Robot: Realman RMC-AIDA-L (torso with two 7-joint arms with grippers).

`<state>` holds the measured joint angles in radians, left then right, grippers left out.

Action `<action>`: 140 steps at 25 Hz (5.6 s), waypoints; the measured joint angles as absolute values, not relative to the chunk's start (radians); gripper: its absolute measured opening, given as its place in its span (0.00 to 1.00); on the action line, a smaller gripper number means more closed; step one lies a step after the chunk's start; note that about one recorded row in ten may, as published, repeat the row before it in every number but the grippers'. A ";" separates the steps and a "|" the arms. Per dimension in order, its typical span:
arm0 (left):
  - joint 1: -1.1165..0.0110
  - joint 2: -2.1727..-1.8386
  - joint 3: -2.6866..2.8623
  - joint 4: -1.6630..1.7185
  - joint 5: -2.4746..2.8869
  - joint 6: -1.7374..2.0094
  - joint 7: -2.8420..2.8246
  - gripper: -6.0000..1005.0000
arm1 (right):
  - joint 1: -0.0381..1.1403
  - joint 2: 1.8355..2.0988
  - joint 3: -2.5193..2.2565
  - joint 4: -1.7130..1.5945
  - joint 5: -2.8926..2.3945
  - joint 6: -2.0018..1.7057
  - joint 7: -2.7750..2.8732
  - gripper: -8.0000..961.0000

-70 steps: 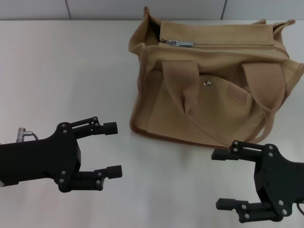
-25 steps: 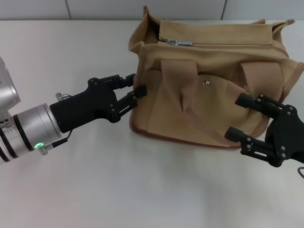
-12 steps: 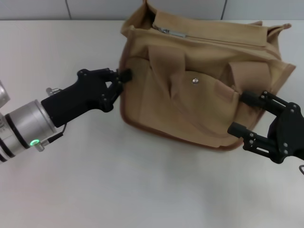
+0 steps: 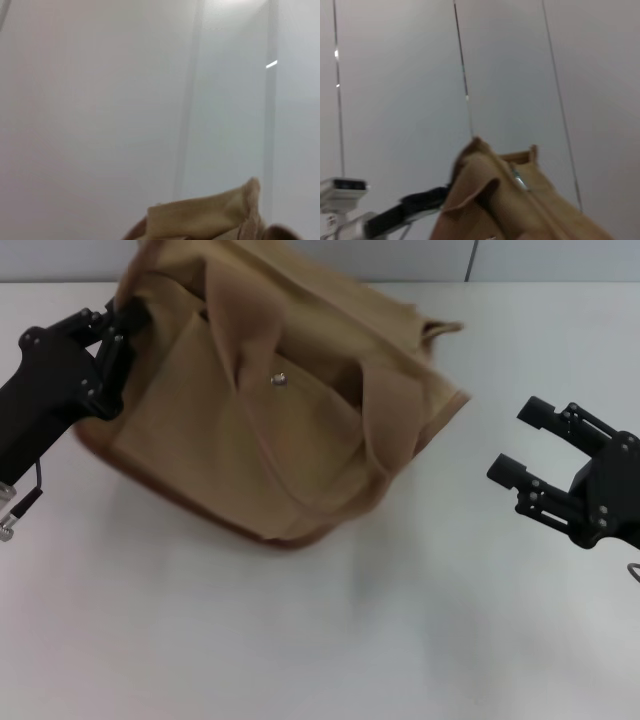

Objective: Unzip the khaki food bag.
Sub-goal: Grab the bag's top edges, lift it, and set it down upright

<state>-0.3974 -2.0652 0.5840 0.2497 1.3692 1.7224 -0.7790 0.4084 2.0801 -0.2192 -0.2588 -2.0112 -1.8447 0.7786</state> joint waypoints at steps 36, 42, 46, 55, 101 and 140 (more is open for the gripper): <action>-0.592 -2.080 1.009 0.091 1.390 1.668 -0.619 0.06 | 0.381 2.091 -0.036 0.189 -1.986 -1.507 -0.127 0.80; -0.593 -2.080 1.010 0.080 1.390 1.662 -0.618 0.07 | 0.382 2.092 -0.028 0.205 -1.981 -1.535 -0.131 0.80; -0.593 -2.080 1.010 0.080 1.390 1.654 -0.618 0.07 | 0.380 2.092 -0.018 0.209 -1.978 -1.565 -0.132 0.80; -0.594 -2.080 1.011 0.077 1.395 1.652 -0.618 0.07 | 0.372 2.092 0.069 0.232 -1.976 -1.572 -0.123 0.80; -0.643 -2.082 0.995 0.014 1.387 1.646 -0.630 0.09 | 0.397 2.092 0.154 0.257 -2.071 -1.531 -0.133 0.77; -0.654 -2.082 0.922 -0.026 1.390 1.618 -0.617 0.10 | 0.399 2.092 0.130 0.252 -2.080 -1.513 -0.132 0.04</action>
